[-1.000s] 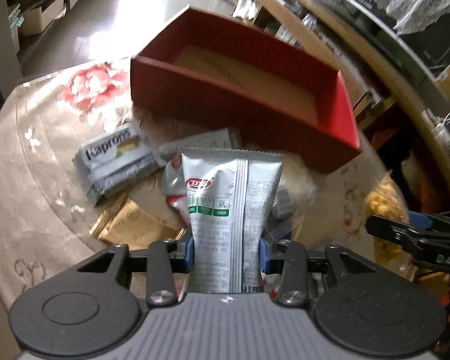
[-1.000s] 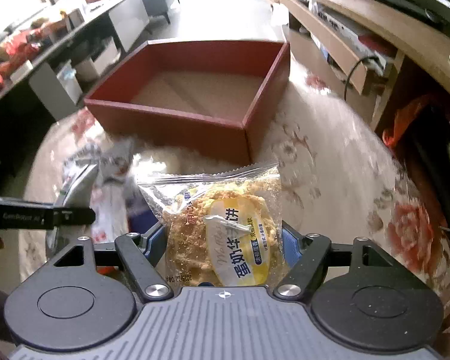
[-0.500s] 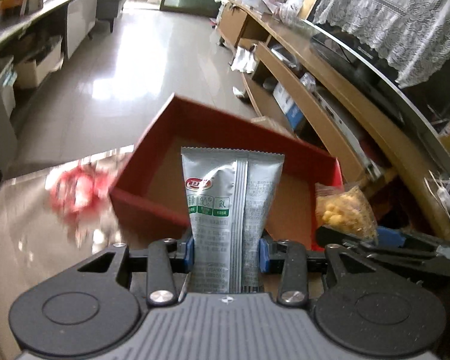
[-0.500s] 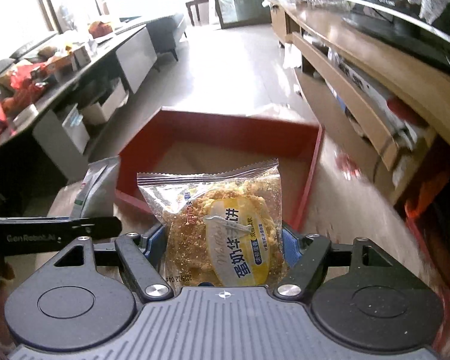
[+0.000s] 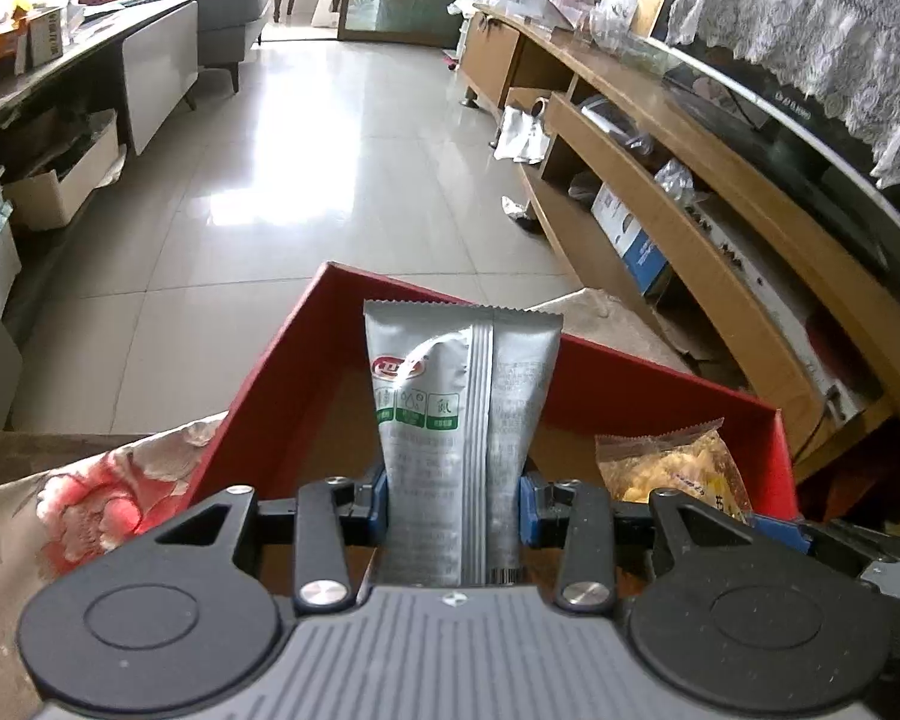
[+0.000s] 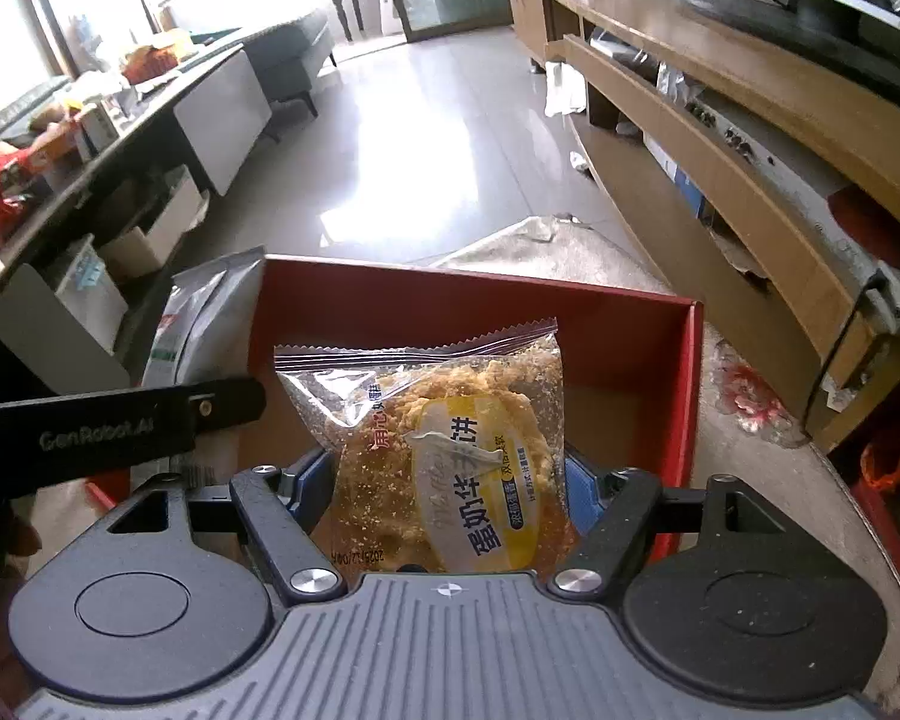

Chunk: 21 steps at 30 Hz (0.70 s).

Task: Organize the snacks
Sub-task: 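Open both tools to drop the packets into the red box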

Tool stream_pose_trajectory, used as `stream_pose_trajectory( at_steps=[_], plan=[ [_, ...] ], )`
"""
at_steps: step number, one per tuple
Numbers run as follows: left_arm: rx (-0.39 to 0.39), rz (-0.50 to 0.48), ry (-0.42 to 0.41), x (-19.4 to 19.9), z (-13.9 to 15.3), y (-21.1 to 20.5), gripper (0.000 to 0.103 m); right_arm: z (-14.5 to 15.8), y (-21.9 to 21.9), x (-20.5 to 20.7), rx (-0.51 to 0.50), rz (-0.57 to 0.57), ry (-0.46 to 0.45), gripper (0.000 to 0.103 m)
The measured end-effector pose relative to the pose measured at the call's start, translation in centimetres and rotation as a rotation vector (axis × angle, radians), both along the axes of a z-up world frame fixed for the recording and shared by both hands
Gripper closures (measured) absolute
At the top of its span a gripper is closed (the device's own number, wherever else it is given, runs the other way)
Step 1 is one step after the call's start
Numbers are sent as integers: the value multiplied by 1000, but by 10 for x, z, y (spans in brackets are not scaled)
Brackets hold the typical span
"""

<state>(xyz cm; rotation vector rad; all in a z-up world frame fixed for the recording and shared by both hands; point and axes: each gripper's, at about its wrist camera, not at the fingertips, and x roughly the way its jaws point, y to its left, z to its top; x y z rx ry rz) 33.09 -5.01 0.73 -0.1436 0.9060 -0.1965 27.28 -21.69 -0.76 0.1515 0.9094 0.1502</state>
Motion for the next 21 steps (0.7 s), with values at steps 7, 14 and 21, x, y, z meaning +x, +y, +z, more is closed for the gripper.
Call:
stream_pose_trajectory(
  at_steps=[7, 14, 21],
  plan=[
    [30, 8, 74, 17, -32, -5, 60, -12, 3, 8, -59, 4, 4, 24],
    [38, 18, 91, 14, -33, 1, 56, -14, 13, 7, -114, 27, -3, 22],
    [10, 4, 71, -6, -13, 8, 47, -5, 14, -2, -162, 15, -30, 16]
  ],
)
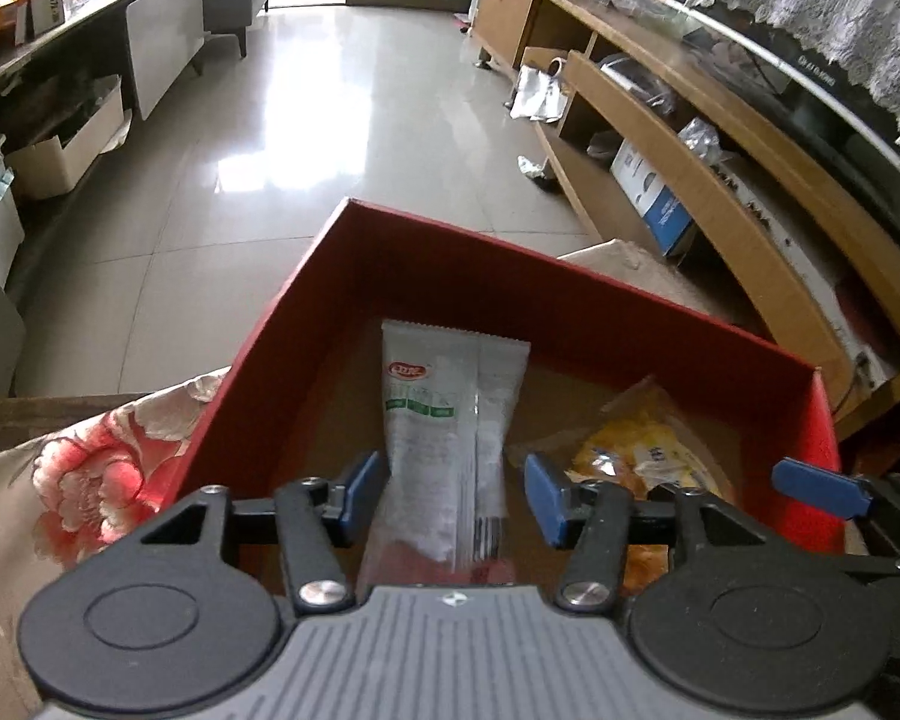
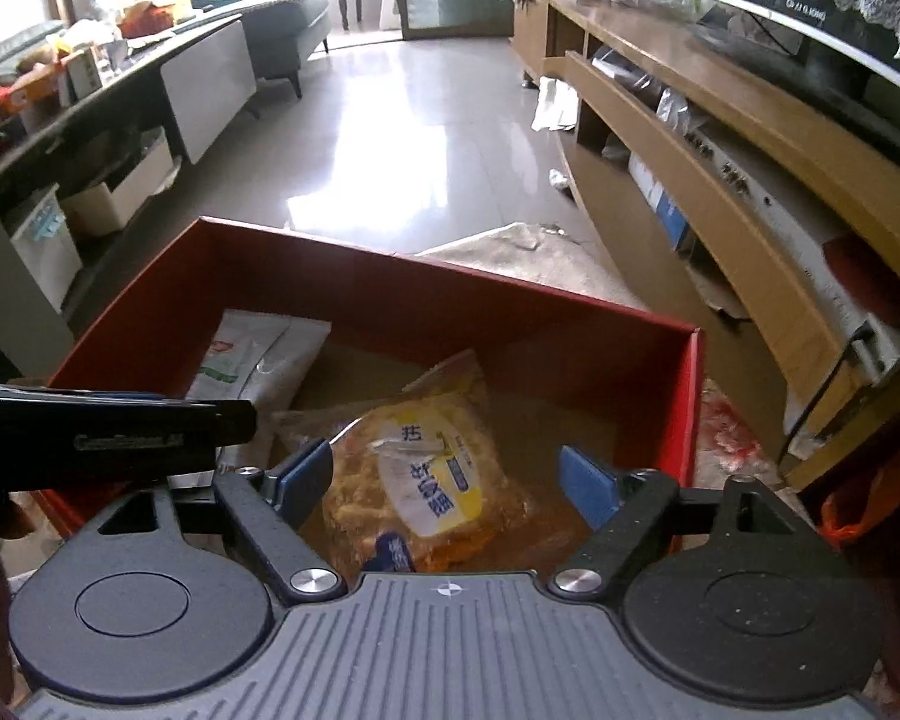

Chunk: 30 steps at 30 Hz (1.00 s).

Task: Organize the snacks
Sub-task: 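Open both tools to drop the packets into the red box, then grasp the round bread bun with the right tool while the left tool reaches the Kaprons pack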

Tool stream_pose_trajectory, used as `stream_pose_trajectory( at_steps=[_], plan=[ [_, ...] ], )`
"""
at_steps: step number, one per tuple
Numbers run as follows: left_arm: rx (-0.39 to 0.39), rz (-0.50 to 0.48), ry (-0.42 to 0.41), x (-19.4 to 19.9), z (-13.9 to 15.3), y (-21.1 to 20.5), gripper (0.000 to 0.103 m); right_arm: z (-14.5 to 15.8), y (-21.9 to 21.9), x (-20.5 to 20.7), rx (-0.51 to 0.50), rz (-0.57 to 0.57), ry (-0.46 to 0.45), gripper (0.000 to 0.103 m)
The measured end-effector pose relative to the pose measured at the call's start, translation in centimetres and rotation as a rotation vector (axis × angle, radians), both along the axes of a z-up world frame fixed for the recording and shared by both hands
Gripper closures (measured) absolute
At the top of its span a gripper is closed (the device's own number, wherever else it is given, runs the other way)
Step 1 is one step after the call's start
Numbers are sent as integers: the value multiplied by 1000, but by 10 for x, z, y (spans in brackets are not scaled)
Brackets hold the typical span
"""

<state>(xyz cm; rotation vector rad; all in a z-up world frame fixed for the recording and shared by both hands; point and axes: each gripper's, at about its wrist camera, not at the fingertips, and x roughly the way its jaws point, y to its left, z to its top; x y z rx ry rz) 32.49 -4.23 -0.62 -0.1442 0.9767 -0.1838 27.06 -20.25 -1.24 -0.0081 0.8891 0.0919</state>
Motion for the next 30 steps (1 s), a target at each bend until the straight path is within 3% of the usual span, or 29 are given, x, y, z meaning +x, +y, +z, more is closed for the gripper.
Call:
stream_pose_trajectory(
  at_steps=[3, 9, 15, 30],
  plan=[
    [-64, -7, 3, -12, 11, 10, 46, 7, -2, -6, 7, -7, -9, 16],
    [-221, -20, -5, -44, 33, 33, 33, 27, -6, -23, 23, -11, -51, 15],
    [-337, -22, -23, -77, 52, 50, 21, 39, -10, -49, 122, -19, -46, 15],
    [-372, -38, -16, -128, 50, 77, 12, 37, 17, -105, 154, 40, 1, 13]
  ],
)
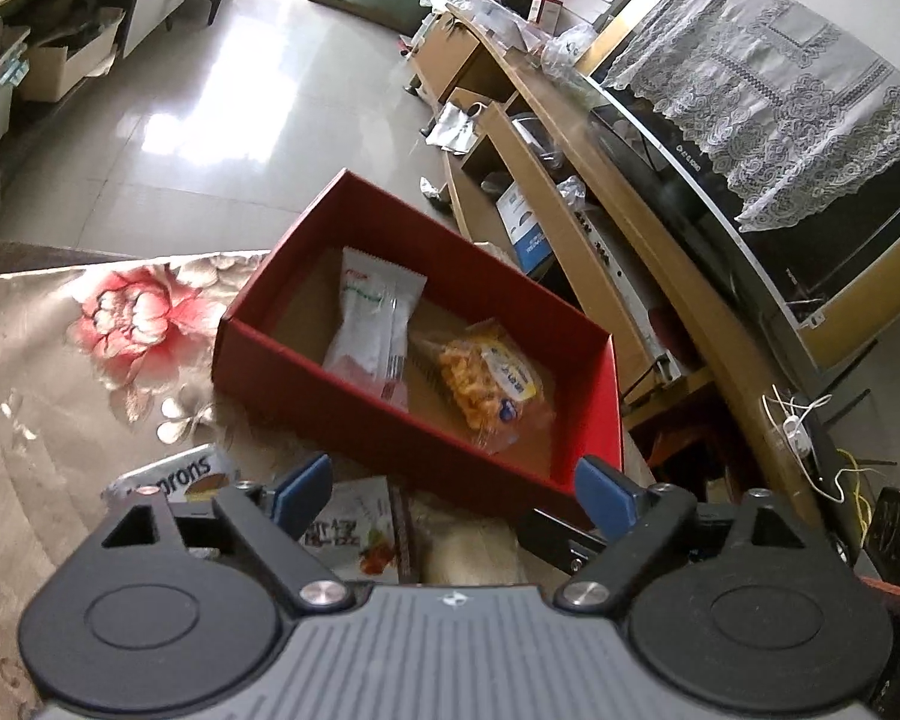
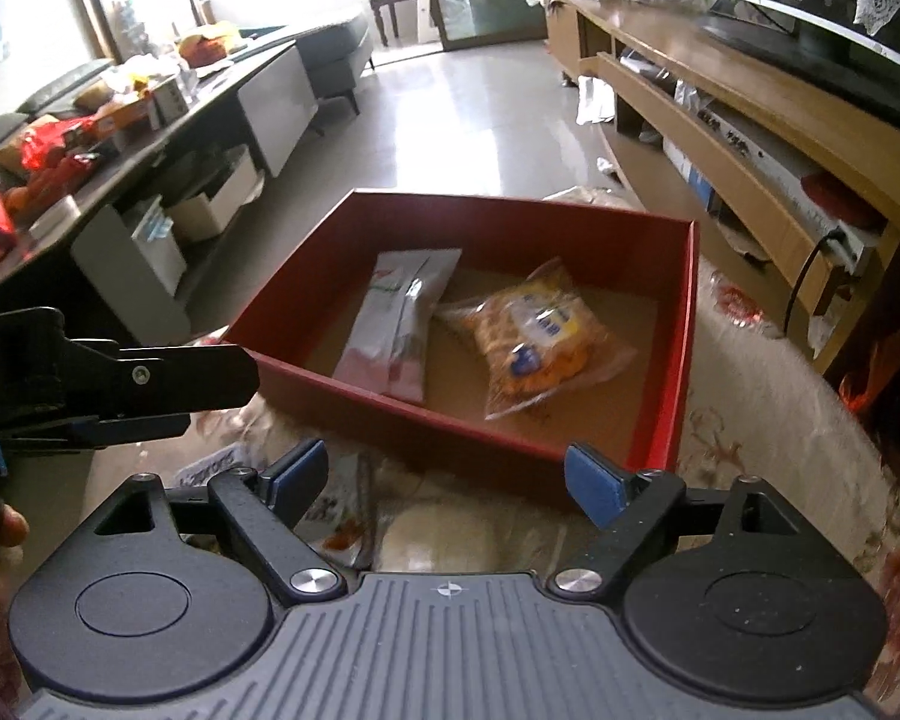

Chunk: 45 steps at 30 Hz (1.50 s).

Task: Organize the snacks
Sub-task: 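Grasp the round bread bun with the right tool while the left tool reaches the Kaprons pack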

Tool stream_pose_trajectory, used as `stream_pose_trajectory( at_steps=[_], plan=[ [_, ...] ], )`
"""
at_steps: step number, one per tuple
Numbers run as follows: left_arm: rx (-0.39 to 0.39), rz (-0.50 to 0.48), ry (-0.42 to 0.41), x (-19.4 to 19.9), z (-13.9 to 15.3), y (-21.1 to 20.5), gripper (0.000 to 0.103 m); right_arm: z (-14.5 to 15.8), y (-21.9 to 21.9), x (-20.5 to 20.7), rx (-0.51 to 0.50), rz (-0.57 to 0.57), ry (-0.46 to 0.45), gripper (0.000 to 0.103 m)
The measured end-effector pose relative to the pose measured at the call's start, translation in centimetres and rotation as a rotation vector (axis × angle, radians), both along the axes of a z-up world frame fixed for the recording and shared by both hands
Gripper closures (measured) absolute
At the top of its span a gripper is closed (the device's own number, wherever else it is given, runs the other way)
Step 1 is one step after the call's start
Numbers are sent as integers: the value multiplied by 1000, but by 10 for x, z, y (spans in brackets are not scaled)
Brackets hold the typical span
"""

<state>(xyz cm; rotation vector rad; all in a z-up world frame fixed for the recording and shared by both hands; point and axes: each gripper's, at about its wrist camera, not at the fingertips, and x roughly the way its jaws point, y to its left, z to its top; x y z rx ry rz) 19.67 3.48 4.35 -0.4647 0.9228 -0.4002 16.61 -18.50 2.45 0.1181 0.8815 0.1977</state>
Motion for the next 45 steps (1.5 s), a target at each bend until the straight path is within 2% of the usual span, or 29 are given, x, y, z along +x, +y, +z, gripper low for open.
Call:
stream_pose_trajectory(
  at_steps=[8, 16, 26, 38, 41, 45],
  plan=[
    [-111, -14, 28, -9, -6, 14, 11, -8, 7, -5, -17, 18, 21, 12],
    [-67, 5, 57, -7, -20, 19, 11, -17, 9, -1, -35, 25, 57, 12],
    [67, 13, 76, -6, -30, 23, 11, -33, 14, 5, -36, 35, 134, 12],
    [137, 10, 96, -1, -42, 34, 11, -64, 25, 20, -96, 63, 224, 12],
    [190, -6, 95, 6, -48, 35, 11, -71, 29, 23, -115, 84, 238, 14],
    [321, -56, 75, 18, -58, 31, 11, -75, 35, 22, -145, 112, 244, 26]
  ],
)
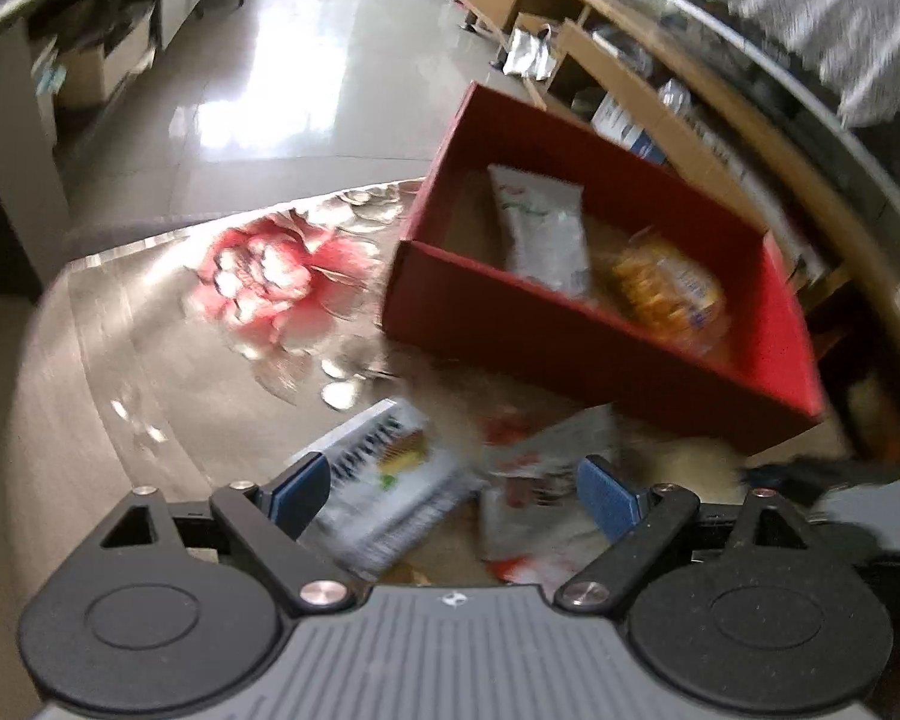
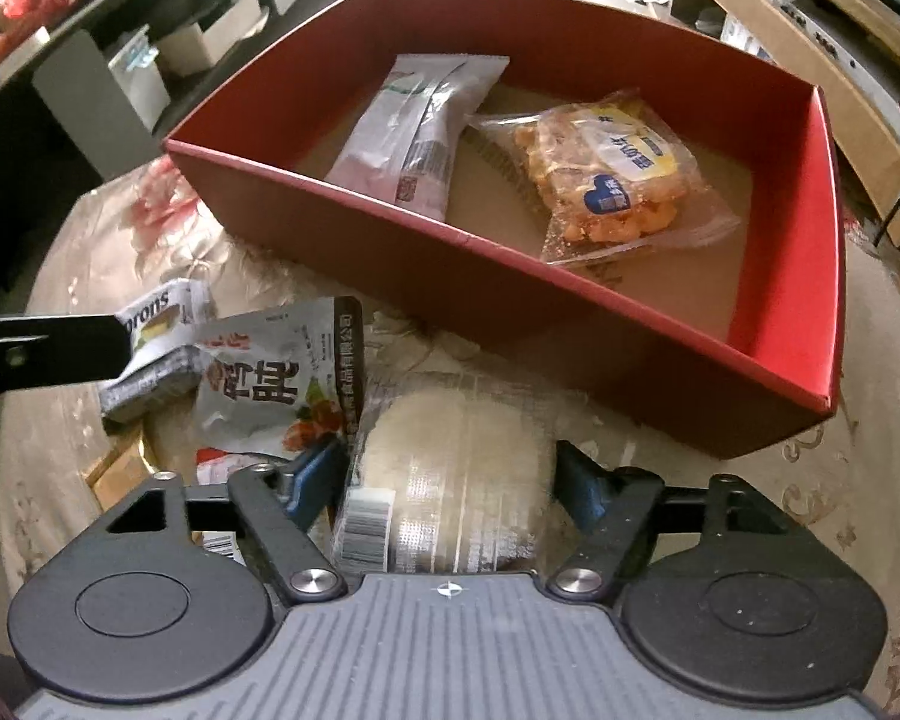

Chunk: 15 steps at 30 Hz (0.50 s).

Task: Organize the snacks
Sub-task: 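Grasp the round bread bun with the right tool while the left tool reaches the Kaprons pack, then close the left tool on the silver Kaprons wafer pack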

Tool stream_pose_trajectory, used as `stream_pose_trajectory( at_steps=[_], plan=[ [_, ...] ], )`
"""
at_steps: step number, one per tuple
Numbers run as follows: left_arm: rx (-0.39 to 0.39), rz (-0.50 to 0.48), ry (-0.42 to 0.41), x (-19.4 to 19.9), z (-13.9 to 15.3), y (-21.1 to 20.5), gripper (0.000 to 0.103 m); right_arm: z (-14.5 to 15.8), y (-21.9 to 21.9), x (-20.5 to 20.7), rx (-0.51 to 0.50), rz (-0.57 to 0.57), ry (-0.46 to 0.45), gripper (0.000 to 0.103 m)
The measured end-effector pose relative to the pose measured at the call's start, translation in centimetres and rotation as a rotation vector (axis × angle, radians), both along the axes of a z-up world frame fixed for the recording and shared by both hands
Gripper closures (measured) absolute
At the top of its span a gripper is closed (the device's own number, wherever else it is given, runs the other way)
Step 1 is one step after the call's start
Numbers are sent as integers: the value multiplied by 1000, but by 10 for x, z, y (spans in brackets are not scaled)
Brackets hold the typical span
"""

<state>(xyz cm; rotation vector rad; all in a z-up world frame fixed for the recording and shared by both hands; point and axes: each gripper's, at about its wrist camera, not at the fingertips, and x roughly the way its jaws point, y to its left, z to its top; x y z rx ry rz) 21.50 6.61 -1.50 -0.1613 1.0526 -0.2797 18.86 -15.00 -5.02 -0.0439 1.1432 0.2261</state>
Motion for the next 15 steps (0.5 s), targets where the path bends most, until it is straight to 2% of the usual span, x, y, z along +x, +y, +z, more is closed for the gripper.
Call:
stream_pose_trajectory(
  at_steps=[2, 4, 9, 12, 15],
  plan=[
    [55, -34, -6, 6, -5, -1, 11, 1, 2, -3, -22, 23, -3, 31],
    [70, -70, -2, 12, -10, -1, 11, 1, 1, -6, -28, 40, -1, 33],
    [118, -150, -8, 23, -17, -7, 11, 1, -4, -10, -22, 59, 9, 35],
    [132, -197, 27, 24, -27, -15, 11, 2, -5, -10, -14, 64, 14, 36],
    [157, -213, 23, 20, -31, -21, 9, 3, -8, -10, -2, 61, 19, 36]
  ],
)
